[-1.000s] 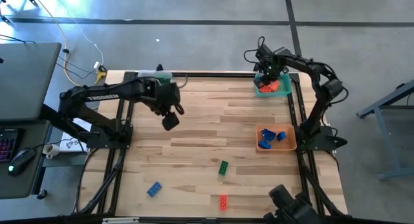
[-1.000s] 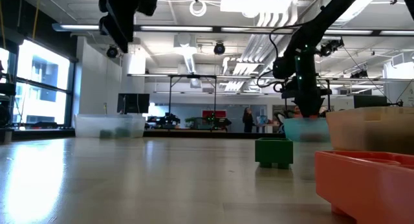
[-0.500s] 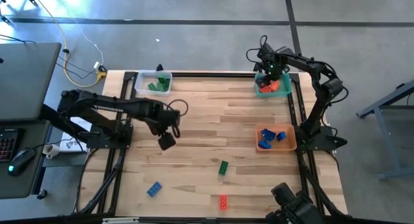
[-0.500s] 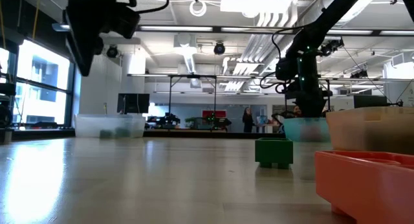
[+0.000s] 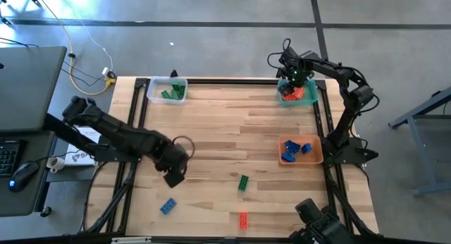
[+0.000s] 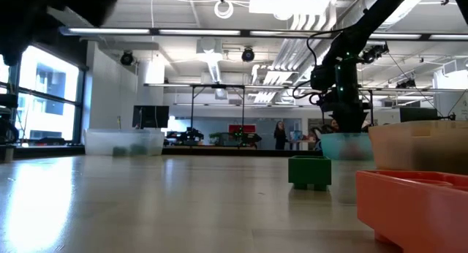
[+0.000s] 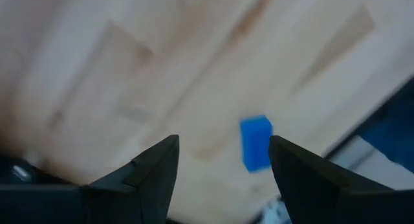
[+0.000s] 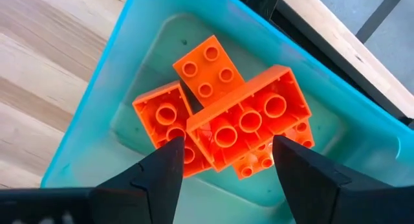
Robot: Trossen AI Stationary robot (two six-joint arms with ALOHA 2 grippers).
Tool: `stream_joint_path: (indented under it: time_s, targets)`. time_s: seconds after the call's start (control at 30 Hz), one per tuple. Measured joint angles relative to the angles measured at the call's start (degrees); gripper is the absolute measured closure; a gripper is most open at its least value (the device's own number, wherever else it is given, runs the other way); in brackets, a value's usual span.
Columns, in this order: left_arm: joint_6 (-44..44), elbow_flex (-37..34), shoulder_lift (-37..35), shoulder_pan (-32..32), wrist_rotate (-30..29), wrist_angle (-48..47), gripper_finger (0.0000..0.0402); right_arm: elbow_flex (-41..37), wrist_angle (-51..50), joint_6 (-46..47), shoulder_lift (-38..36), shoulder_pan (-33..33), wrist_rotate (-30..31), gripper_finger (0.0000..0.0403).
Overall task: Sort & place blocks by color
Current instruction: Put the blue game piece into the orange bin
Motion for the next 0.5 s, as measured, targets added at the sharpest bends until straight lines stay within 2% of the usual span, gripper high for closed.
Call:
stream_joint_path:
  time_s: [0.27, 0.5]
  targets:
    - [-15.5, 0.0, 0.0, -15.3, 0.5, 7.5, 0.0177, 0.0, -0.1, 0.0, -1.4, 0.0, -1.1, 0.0181]
    - [-33.3, 0.0, 0.1, -25.2, -9.9, 14.2, 0.0177, 0.0, 0.4, 0.6, -5.4, 0.0, -3.1, 0.0181]
